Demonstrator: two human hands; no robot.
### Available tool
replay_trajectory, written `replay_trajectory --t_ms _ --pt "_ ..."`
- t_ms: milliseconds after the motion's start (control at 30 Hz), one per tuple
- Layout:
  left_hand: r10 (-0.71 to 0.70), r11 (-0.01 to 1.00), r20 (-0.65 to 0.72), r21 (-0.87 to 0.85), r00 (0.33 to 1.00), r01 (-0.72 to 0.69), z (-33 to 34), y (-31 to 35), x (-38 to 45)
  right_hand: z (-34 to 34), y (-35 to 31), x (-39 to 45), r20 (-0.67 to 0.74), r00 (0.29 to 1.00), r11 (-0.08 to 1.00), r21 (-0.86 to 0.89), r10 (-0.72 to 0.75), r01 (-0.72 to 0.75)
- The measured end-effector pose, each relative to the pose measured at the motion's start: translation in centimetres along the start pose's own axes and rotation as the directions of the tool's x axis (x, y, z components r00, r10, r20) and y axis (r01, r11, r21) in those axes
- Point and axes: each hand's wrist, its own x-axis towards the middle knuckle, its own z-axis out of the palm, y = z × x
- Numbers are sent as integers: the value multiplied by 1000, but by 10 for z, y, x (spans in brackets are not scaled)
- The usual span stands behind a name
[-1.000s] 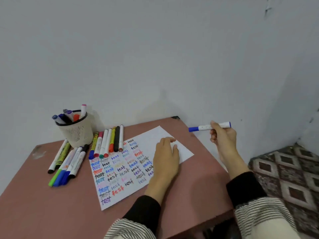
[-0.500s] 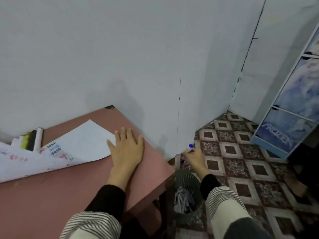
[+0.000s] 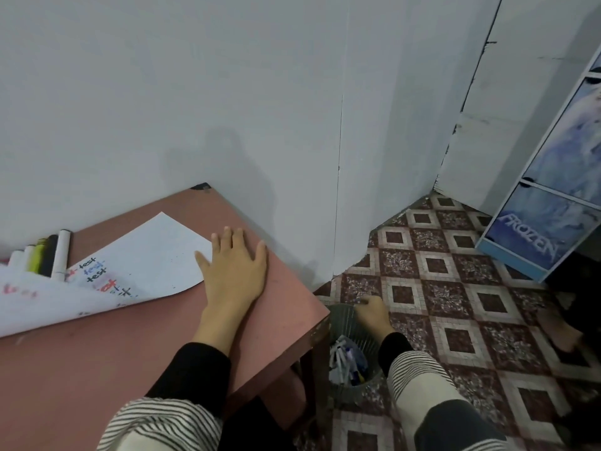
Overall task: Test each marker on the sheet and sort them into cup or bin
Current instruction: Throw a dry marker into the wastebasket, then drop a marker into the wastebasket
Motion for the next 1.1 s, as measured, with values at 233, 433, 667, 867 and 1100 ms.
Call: replay_trajectory --t_ms 233,433,667,867,1100 --pt "-98 857 -146 -516 984 9 -17 -6 -2 -16 -99 -35 -91 959 936 210 -269 283" --pt "-399 469 -88 -875 913 121 -52 -16 -4 -20 -198 -82 -89 842 820 190 -533 539" --pt "-504 21 298 -934 810 357 -98 -57 5 47 -268 -129 61 771 772 103 -634 627" --pt "-552 -70 302 -945 777 318 -130 -100 -1 123 -281 -157 142 711 701 -119 -688 703" --pt "-617 53 195 -956 763 287 -148 -147 2 176 -289 -176 396 634 491 -407 -664 770"
